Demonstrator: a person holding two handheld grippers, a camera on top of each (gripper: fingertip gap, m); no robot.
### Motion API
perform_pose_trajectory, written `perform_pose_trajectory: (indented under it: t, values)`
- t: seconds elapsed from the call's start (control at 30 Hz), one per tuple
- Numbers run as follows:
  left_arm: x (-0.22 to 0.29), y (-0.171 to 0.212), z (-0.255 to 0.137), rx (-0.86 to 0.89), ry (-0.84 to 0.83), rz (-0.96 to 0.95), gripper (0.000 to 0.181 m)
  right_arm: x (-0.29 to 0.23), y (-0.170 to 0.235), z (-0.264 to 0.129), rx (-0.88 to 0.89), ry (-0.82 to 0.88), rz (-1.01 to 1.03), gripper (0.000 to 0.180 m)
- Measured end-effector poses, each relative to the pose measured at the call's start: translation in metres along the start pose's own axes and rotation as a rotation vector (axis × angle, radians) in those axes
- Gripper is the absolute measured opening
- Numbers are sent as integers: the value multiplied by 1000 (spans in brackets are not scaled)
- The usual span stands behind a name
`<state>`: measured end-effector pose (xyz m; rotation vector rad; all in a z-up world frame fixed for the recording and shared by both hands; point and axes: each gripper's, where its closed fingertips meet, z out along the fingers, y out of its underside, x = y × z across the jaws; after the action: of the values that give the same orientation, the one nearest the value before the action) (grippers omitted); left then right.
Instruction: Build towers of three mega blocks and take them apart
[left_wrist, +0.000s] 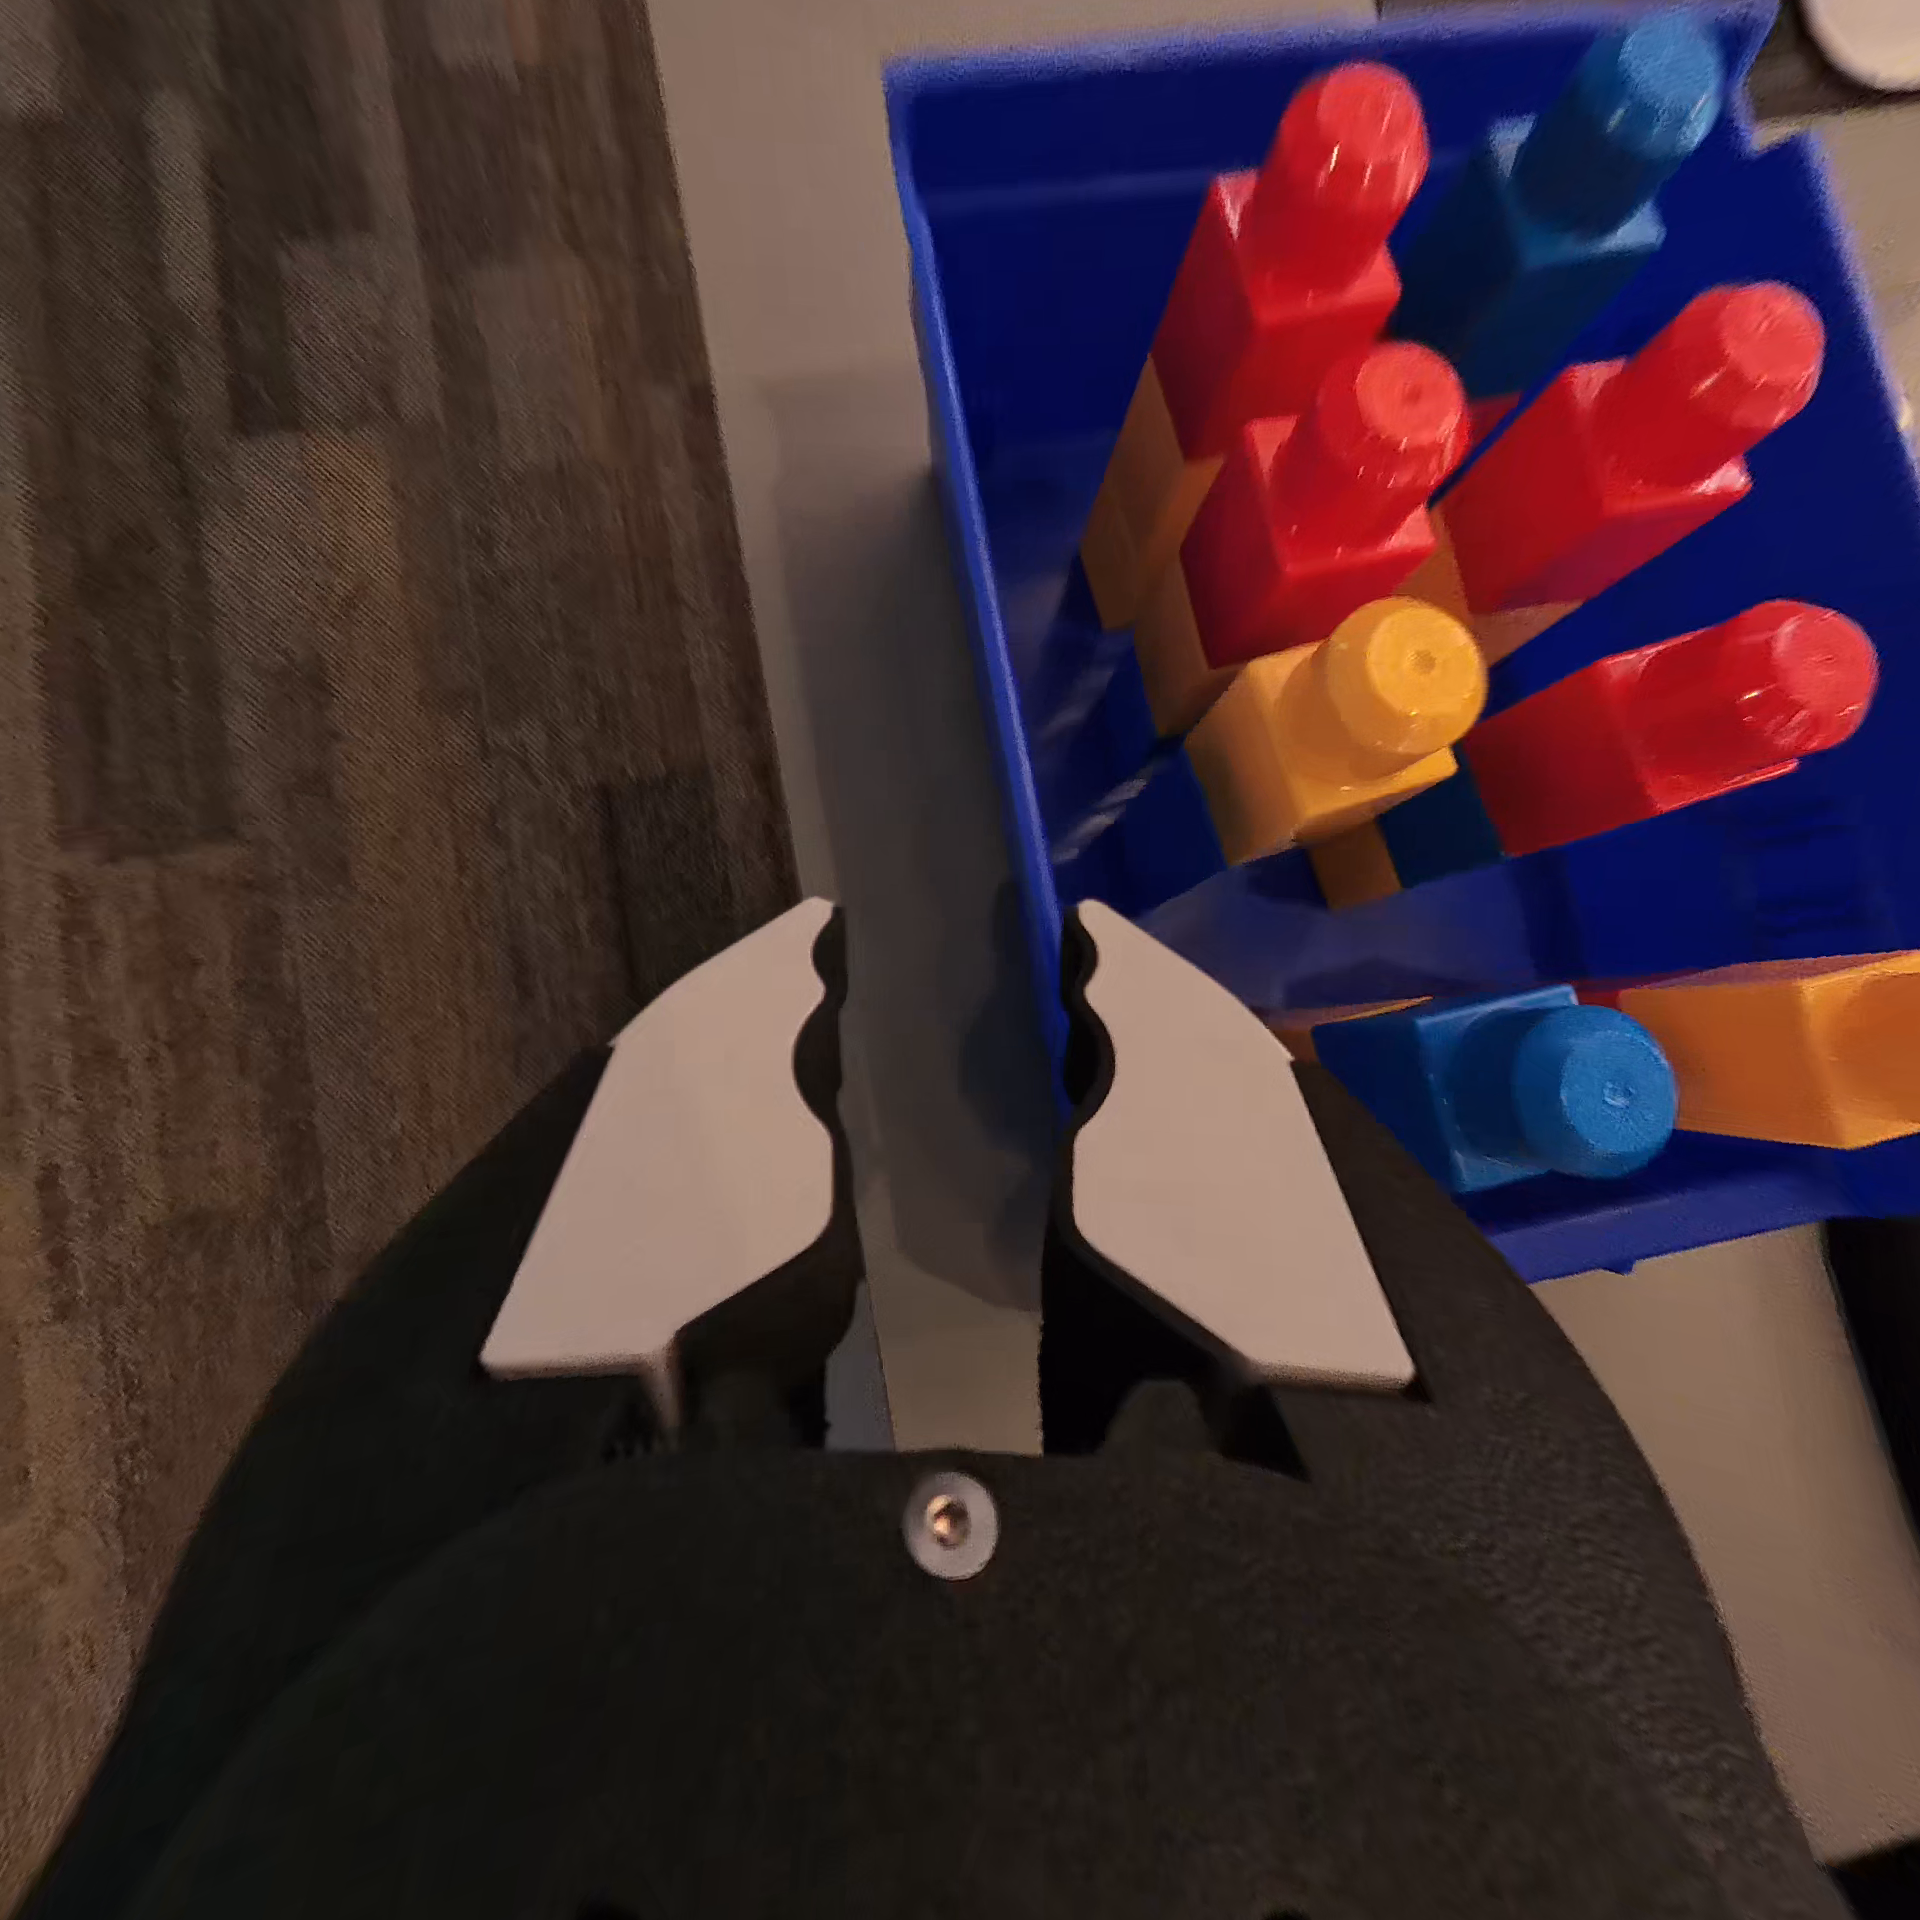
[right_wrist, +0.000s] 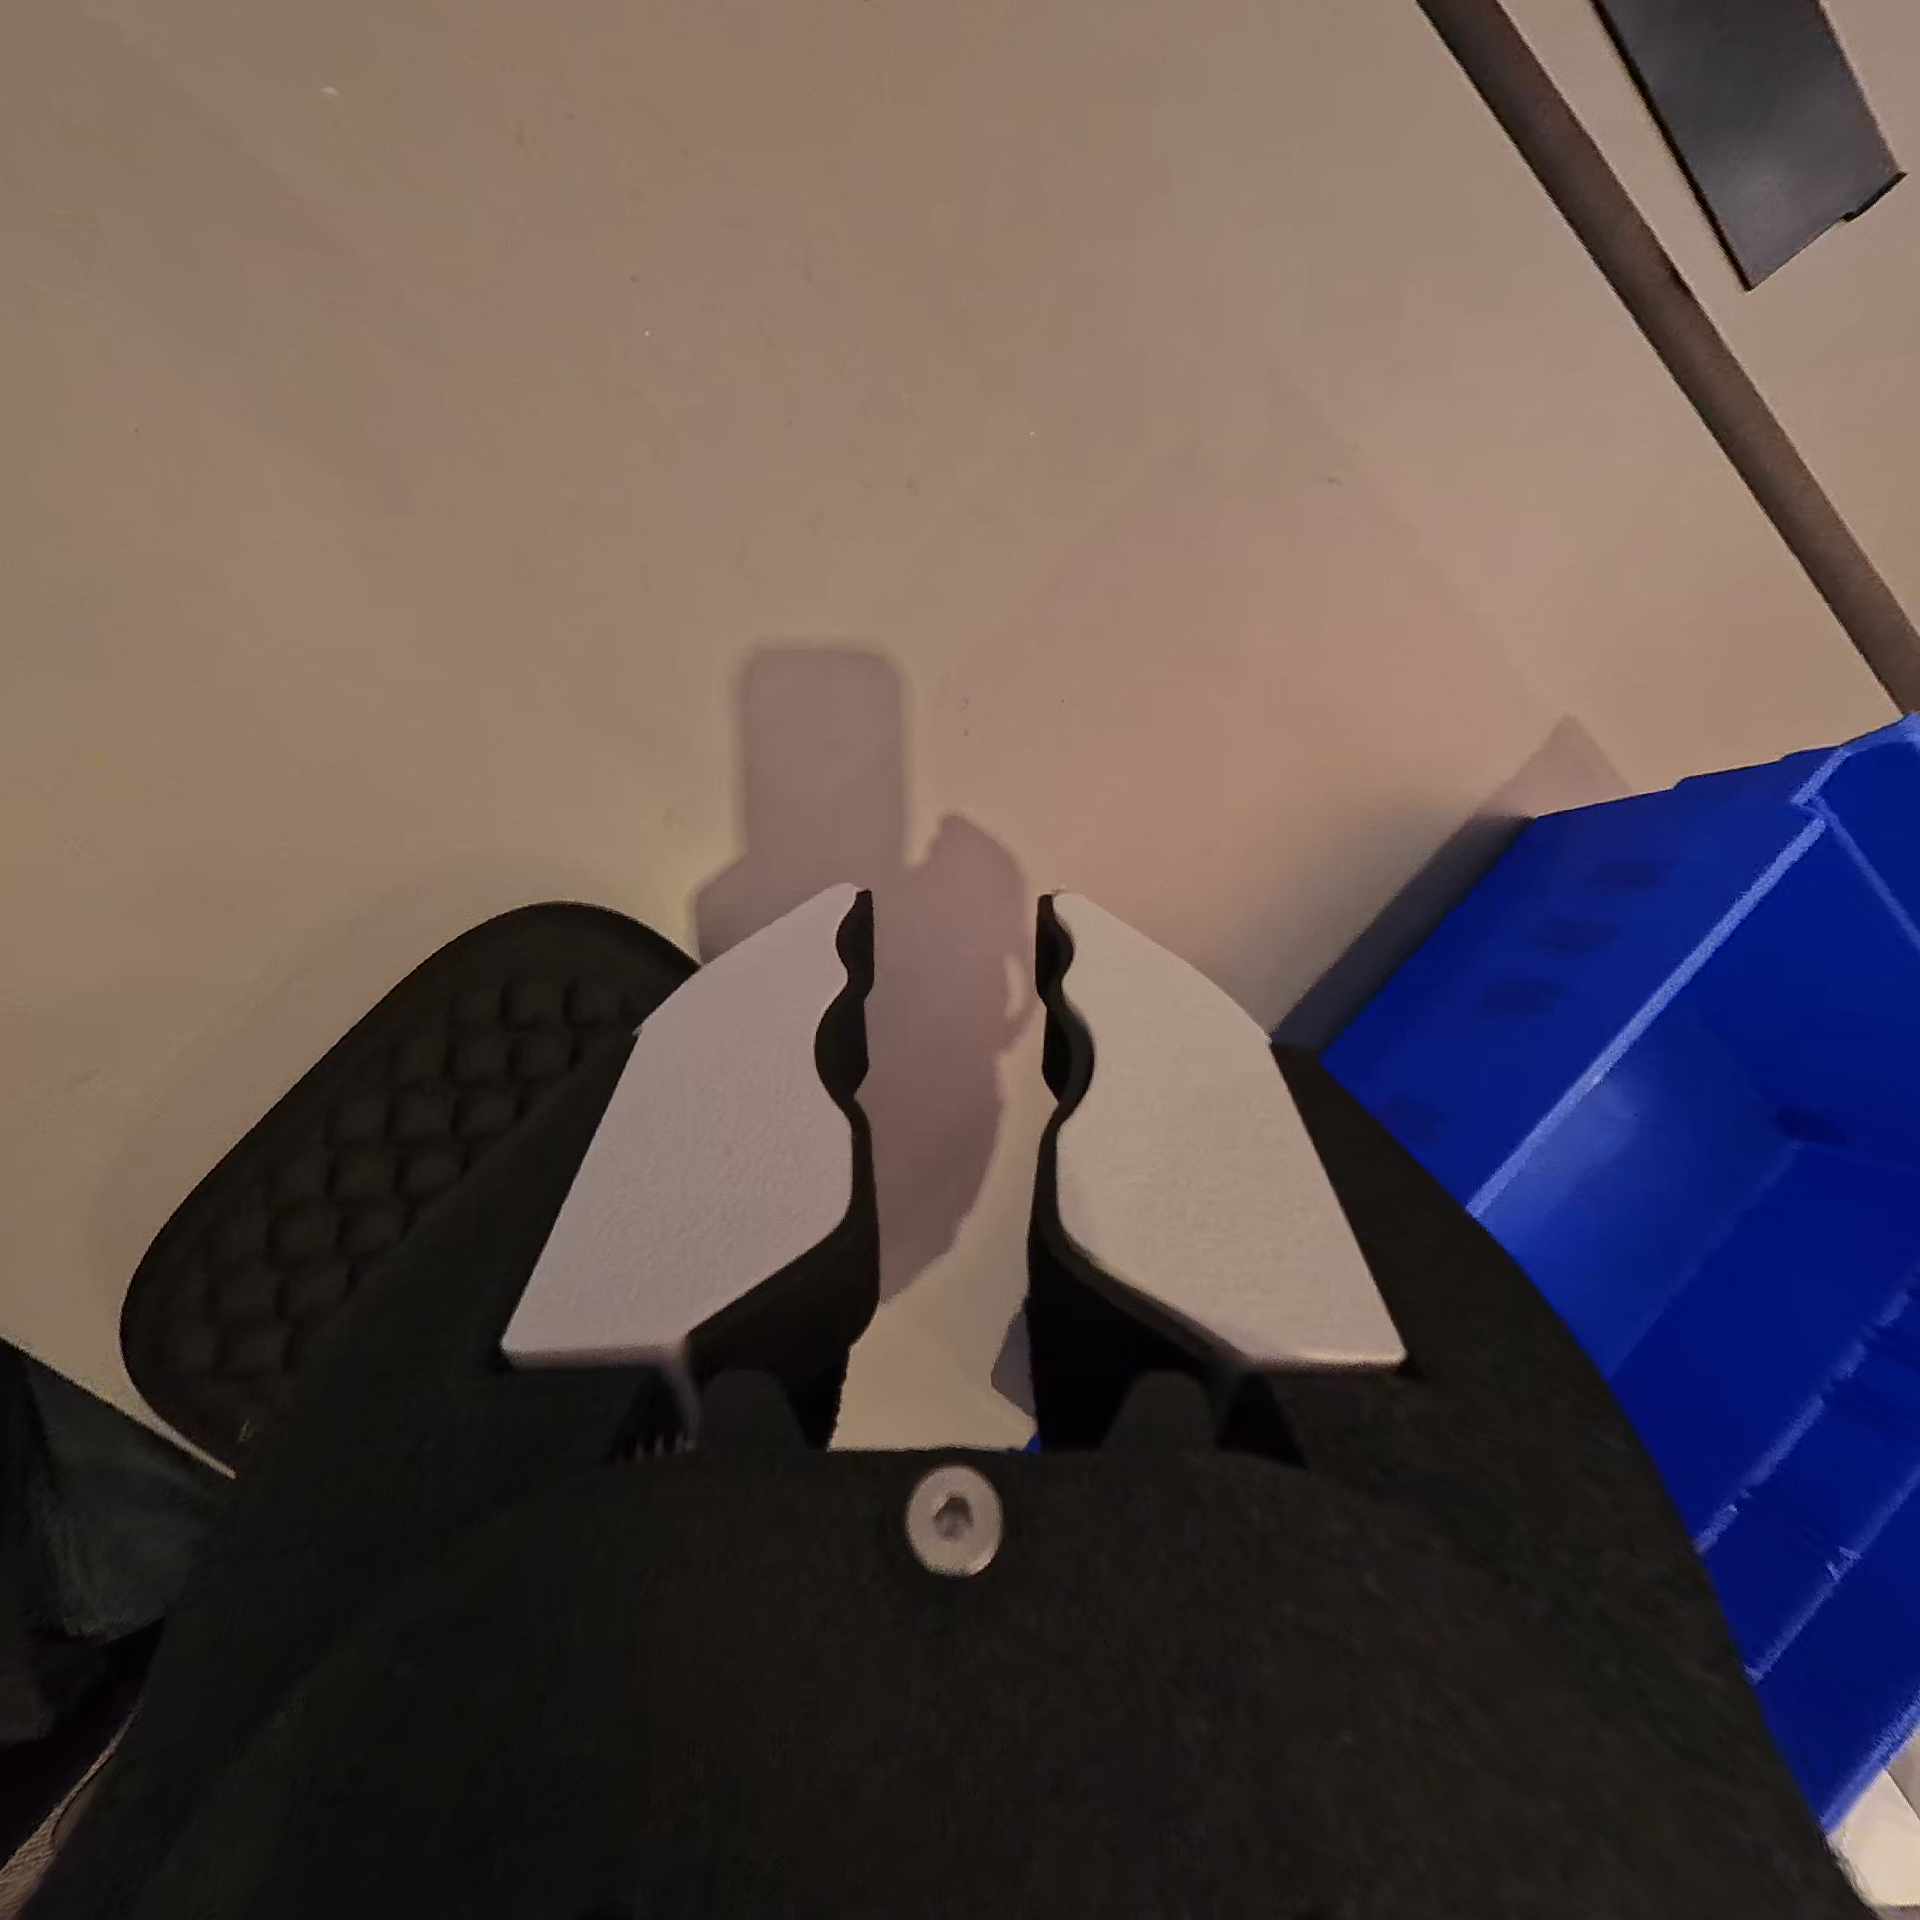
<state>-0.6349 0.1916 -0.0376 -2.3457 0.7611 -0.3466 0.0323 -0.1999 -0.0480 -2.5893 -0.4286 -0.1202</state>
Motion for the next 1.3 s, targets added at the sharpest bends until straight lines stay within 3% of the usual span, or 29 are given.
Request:
perform_pose_trajectory:
  t: [0.2,0.27,0.37,0.77,1.0,1.3]
  values:
    - [21,-26,-79,441,-48,54,48,1,7,11,3,-19,16,29]
    - [45,-18,-99,550,-24,79,59,2,9,14,-1,-26,23,29]
    - [76,3,-106,626,-7,51,60,1,7,18,15,-37,26,29]
    - [106,49,-19,404,-199,-23,61,-6,6,23,15,-70,3,29]
    - [102,47,7,381,-129,-150,58,-2,26,19,3,-72,24,29]
    - [90,48,23,328,-208,-129,56,4,37,19,11,-80,47,29]
